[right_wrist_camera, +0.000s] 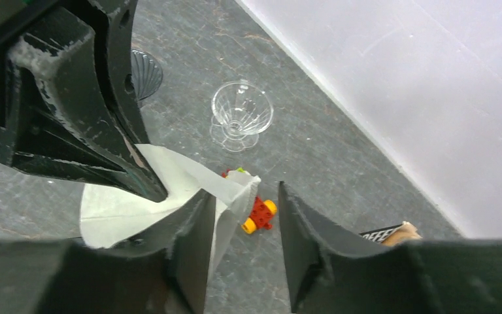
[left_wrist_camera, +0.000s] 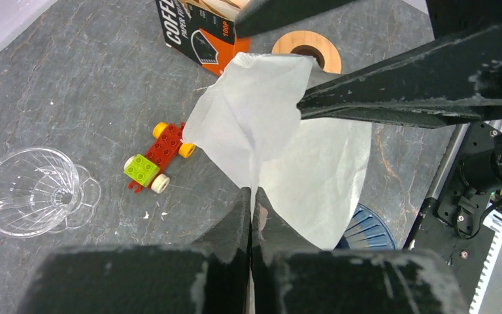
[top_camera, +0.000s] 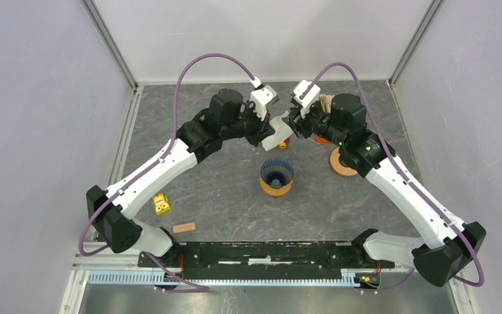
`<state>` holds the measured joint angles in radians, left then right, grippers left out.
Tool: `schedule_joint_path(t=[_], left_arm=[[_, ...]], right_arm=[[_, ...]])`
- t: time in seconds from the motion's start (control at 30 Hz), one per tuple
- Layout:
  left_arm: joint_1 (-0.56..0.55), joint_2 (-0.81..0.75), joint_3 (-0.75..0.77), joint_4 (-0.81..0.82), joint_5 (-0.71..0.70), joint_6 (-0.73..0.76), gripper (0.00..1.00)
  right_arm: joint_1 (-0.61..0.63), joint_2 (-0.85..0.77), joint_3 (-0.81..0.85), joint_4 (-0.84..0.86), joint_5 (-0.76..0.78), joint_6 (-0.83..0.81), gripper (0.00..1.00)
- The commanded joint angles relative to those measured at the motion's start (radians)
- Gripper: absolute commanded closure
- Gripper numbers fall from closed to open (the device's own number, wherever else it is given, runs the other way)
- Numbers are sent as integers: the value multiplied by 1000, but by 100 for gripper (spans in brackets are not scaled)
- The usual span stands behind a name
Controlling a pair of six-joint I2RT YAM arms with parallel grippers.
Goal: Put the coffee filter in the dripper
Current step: Place the coffee filter in the coffee dripper.
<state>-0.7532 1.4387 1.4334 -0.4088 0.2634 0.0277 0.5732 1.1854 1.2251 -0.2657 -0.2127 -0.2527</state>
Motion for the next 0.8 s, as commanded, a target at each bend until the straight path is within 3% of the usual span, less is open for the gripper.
schedule_joint_path(t=[0.0, 0.13, 0.37, 0.77], left_arm=[[-4, -31, 18, 26, 5, 34, 98], [-7, -41, 15, 8, -13, 78, 98], [-28, -46, 26, -15, -49, 149, 98], [-48, -65, 9, -27, -84, 226, 98]], right_arm=[[-19, -47, 0, 34, -10, -19, 48], [-28, -61, 19, 12, -12, -44, 36], [-32, -46, 16, 9, -78, -15, 31], [-32, -23, -15, 15, -52, -37, 40]])
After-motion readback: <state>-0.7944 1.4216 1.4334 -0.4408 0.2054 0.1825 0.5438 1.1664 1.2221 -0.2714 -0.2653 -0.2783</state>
